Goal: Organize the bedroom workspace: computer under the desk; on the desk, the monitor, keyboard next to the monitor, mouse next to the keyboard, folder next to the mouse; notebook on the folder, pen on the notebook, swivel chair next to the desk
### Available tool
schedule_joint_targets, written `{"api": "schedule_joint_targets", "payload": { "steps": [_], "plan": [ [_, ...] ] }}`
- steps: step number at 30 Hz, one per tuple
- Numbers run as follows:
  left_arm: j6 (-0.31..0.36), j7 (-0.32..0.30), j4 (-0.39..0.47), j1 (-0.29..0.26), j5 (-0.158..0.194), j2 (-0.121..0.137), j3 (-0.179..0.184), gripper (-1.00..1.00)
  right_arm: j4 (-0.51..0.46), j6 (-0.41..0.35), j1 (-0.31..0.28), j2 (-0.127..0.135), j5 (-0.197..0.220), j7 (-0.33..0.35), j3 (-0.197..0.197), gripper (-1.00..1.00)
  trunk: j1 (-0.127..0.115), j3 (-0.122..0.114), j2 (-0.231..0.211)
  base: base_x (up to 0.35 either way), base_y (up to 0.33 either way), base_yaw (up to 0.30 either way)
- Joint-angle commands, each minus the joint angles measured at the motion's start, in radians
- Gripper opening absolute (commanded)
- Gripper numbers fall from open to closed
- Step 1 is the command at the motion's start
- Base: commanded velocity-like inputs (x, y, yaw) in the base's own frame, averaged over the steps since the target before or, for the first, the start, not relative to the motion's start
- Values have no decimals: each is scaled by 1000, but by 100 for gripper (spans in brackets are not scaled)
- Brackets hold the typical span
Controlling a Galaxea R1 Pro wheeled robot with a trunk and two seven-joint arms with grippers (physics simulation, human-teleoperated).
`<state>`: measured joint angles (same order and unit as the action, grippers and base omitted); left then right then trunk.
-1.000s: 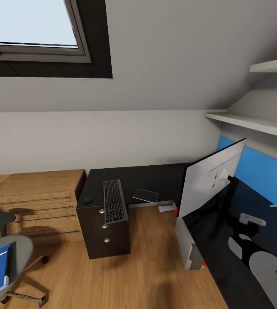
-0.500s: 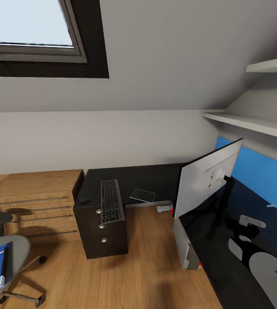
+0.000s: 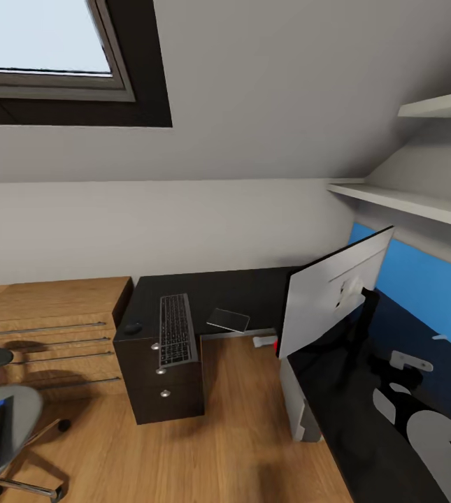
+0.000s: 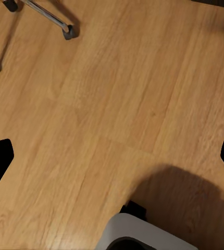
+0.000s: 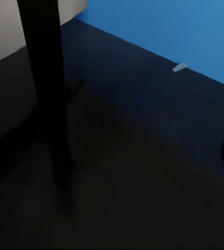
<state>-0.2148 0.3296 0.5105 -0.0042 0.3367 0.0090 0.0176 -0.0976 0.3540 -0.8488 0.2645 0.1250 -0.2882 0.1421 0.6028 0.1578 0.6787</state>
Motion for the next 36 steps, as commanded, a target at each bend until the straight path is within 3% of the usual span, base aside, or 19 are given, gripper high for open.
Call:
{"api": "schedule_joint_targets", "payload": {
  "steps": [1,27,36],
  "plan": [
    [-3,2,0,0,7,0,2,100,1,6,-1,0,10,3,-1,100,1,2,1,90,-1,0],
    [-2,-4,0,0,4,-2,9,100,1,7,-1,12,9,4,-2,100,1,2,1,137,0,0],
    [-3,-4,-54,0,2,-5,9,100,1,8,-1,13,7,4,-3,100,1,2,1,141,0,0]
  ]
}}
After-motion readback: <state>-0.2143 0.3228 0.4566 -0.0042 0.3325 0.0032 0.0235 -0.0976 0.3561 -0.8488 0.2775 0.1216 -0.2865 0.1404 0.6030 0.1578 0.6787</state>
